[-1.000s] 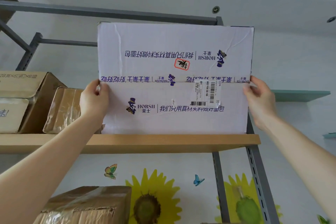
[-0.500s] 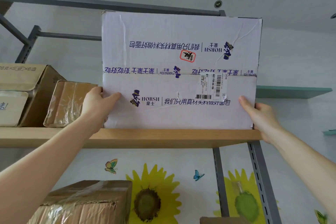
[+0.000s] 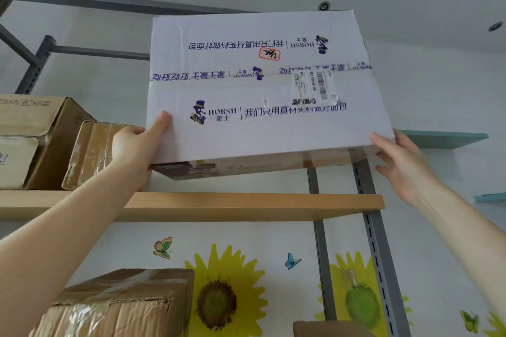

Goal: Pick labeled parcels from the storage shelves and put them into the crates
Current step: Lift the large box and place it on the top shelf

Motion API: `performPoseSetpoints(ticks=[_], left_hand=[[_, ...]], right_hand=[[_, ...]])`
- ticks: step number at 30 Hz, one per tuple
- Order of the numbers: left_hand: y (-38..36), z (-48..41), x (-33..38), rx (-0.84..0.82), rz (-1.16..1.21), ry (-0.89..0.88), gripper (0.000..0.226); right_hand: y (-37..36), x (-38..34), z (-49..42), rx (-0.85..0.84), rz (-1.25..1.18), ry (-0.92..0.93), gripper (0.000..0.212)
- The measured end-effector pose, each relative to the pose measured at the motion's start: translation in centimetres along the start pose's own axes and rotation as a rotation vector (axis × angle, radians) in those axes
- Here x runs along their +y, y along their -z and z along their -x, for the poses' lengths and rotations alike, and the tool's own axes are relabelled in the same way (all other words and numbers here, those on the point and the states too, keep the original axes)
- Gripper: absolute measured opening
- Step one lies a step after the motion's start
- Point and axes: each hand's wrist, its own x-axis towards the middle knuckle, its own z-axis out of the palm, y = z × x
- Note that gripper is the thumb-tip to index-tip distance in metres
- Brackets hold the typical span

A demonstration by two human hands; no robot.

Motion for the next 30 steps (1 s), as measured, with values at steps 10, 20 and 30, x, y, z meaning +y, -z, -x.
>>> performPoseSetpoints(ticks=[10,20,30], left_hand=[[0.1,1.5,-0.3,-0.054,0.252,-0.014,0.023],[0.4,-0.1,-1.7,-0.013,-0.129,-0.184,0.031],[1.2,0.7,-2.8,-0.149,-0.427,-0.225,0.044]], right_hand=[[-2.6,0.2,-0.5,0.134,0.121,0.119,0.027],[-3.6,1.4,-1.8,0.171,0.173,0.163,0.026],[-2.6,3.1,-1.0,0.114,0.330,0.172,0.034]])
